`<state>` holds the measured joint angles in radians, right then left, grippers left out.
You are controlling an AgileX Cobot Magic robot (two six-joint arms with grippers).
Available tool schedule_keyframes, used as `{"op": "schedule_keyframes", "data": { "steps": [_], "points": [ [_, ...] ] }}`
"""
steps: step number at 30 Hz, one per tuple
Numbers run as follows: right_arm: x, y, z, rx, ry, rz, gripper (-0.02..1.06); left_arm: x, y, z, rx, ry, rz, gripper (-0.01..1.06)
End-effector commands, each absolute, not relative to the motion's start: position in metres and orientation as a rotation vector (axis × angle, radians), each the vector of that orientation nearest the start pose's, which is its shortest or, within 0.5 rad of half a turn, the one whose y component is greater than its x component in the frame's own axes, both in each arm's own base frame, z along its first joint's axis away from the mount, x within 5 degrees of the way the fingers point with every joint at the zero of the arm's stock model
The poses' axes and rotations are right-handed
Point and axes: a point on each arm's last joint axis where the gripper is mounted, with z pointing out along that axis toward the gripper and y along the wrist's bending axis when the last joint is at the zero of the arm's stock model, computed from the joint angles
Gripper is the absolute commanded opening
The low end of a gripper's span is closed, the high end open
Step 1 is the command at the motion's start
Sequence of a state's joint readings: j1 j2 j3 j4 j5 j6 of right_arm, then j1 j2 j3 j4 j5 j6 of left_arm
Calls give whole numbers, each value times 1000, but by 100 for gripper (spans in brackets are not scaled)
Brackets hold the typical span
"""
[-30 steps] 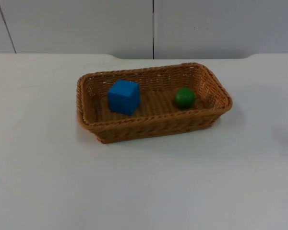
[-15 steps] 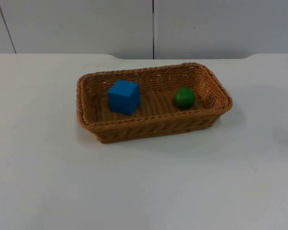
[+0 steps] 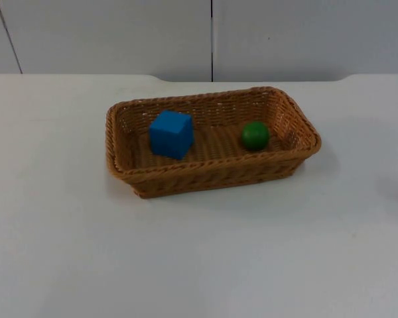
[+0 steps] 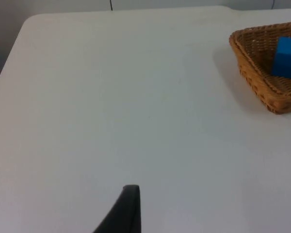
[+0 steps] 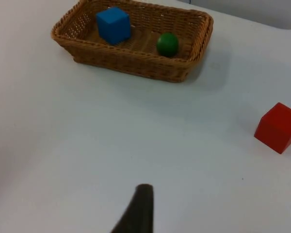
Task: Place all geometric objects except the red cube into the basket.
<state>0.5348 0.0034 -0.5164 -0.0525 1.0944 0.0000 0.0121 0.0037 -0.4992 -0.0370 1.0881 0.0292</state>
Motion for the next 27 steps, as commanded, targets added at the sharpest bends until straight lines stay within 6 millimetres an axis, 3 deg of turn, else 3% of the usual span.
{"op": "schedule_keyframes", "data": {
  "steps": [1,3,4,27],
  "points": [
    [-4,-7,280,-532,1989,276,89,-5,-3,274,13,2065,-19,105],
    [-4,-7,280,-532,1989,273,105,-5,-3,274,13,2065,-19,105],
    [-4,-8,280,-528,1990,273,105,-5,-3,274,13,2065,-19,105],
    [-4,-7,280,-523,1991,281,105,-5,-3,274,12,2065,-31,105]
  ]
}}
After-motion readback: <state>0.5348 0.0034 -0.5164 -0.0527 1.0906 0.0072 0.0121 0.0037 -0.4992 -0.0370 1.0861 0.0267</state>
